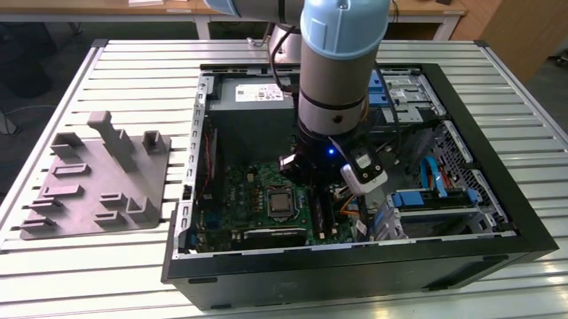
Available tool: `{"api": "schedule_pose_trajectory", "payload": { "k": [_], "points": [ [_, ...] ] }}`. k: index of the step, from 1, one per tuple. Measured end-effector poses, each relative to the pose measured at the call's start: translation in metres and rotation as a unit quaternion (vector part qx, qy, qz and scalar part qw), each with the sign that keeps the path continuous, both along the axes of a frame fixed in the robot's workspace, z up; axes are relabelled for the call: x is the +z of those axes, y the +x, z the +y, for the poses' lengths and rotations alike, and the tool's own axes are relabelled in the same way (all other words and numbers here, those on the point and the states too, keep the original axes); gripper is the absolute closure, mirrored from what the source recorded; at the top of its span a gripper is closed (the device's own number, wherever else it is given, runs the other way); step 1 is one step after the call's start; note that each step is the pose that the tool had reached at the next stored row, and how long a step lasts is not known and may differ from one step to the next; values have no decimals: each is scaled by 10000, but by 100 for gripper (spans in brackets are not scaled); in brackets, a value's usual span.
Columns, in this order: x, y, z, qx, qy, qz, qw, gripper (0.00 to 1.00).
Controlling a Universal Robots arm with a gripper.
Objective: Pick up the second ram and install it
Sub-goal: 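Insert the second ram into the second slot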
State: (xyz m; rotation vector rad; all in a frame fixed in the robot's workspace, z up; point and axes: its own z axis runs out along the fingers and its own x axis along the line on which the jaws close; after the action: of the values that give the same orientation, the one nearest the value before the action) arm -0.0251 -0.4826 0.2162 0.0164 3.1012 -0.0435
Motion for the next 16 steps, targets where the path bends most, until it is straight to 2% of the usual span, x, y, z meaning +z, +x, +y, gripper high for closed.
{"api": "schedule_pose_trajectory", "payload": {
  "k": [6, 16],
  "points": [
    [-30, 0, -1, 0, -1, 0, 10000, 86],
    [-38, 0, 0, 0, -8, 0, 10000, 86]
  ]
}}
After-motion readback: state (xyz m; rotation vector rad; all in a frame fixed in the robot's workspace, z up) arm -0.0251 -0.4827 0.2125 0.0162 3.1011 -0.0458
